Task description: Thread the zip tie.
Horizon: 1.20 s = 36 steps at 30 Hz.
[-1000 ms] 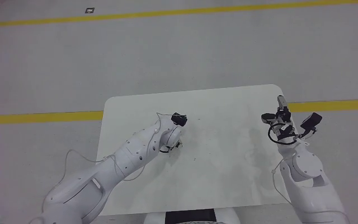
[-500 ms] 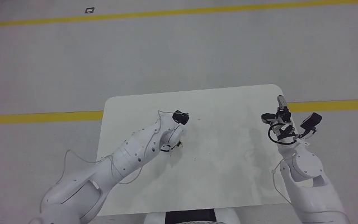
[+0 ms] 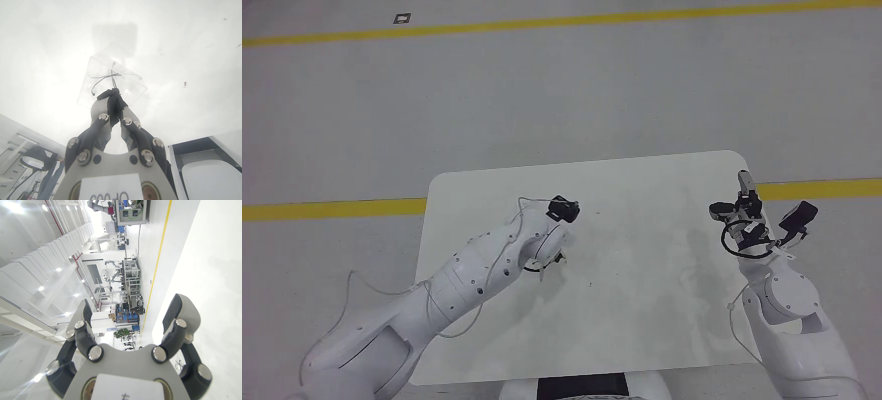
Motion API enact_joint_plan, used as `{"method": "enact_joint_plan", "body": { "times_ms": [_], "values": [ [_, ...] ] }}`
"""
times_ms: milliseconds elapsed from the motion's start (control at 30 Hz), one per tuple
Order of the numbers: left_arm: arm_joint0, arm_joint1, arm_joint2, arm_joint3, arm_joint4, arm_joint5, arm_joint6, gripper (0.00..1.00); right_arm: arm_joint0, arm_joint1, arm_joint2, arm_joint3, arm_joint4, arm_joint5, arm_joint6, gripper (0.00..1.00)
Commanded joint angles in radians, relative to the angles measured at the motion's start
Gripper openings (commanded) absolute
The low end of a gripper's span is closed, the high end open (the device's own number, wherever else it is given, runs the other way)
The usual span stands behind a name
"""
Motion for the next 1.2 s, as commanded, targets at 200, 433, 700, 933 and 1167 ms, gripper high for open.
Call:
{"method": "enact_joint_plan", "body": {
  "times_ms": [200, 433, 700, 933, 1167],
  "values": [
    [-0.013, 0.046, 0.014, -0.075, -0.029, 0.031, 0.0, 0.0, 0.0, 0.0, 0.0, 0.0, 0.0, 0.0, 0.0, 1.0],
    [-0.025, 0.088, 0.024, -0.145, -0.05, 0.065, 0.0, 0.0, 0.0, 0.0, 0.0, 0.0, 0.0, 0.0, 0.0, 1.0],
    [-0.028, 0.117, 0.013, -0.191, -0.065, 0.065, 0.0, 0.0, 0.0, 0.0, 0.0, 0.0, 0.0, 0.0, 0.0, 1.0],
    [-0.009, 0.117, -0.006, -0.168, -0.108, 0.065, 0.037, 0.0, 0.0, 0.0, 0.0, 0.0, 0.0, 0.0, 0.0, 1.0],
    [0.08, 0.134, -0.25, -0.103, -0.281, 0.065, 0.161, 0.0, 0.0, 0.0, 0.0, 0.0, 0.0, 0.0, 0.0, 1.0]
  ]
}}
